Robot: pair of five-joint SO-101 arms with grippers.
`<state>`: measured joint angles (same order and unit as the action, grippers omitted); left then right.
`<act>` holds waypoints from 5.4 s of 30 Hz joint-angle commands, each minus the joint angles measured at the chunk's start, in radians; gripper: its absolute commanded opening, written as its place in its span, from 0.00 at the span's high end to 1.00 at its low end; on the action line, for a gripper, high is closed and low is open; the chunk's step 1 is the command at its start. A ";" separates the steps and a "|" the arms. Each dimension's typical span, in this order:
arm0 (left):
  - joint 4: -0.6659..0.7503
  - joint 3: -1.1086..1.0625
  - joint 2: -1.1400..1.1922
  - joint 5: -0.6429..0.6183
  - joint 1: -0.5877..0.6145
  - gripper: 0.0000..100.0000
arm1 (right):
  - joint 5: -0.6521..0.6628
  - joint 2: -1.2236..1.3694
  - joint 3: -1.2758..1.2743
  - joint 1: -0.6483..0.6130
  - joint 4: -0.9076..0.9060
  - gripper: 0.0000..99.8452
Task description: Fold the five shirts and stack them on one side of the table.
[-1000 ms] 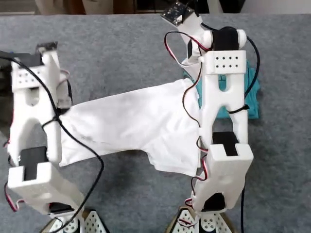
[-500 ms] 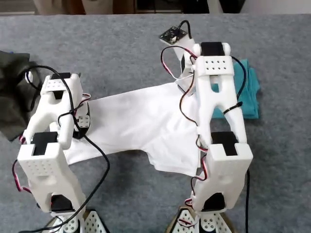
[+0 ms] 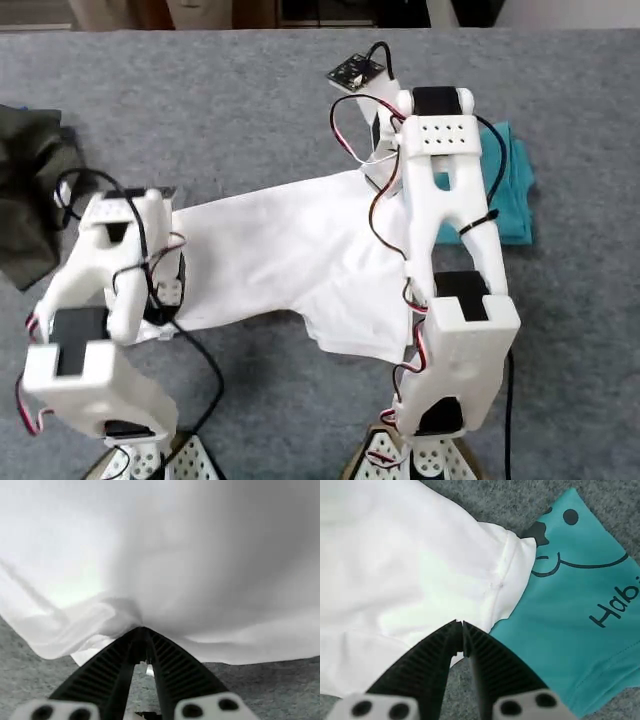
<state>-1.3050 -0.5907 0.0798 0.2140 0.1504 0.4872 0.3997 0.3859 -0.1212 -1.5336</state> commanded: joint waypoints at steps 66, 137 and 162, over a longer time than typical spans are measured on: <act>-0.454 1.171 0.105 -0.098 0.229 0.98 | 0.298 -0.469 -0.220 -0.044 -0.060 1.00; -0.170 -0.052 -0.782 -0.012 0.227 0.98 | 0.330 -0.944 -1.598 -0.406 0.603 0.73; -0.212 -0.037 -0.783 -0.012 0.227 0.98 | 0.330 -0.722 -1.383 -0.282 0.649 1.00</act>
<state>-1.5152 -0.6475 -0.6797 0.2064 0.3805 0.8201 -0.3199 -1.0503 -0.4388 -0.8938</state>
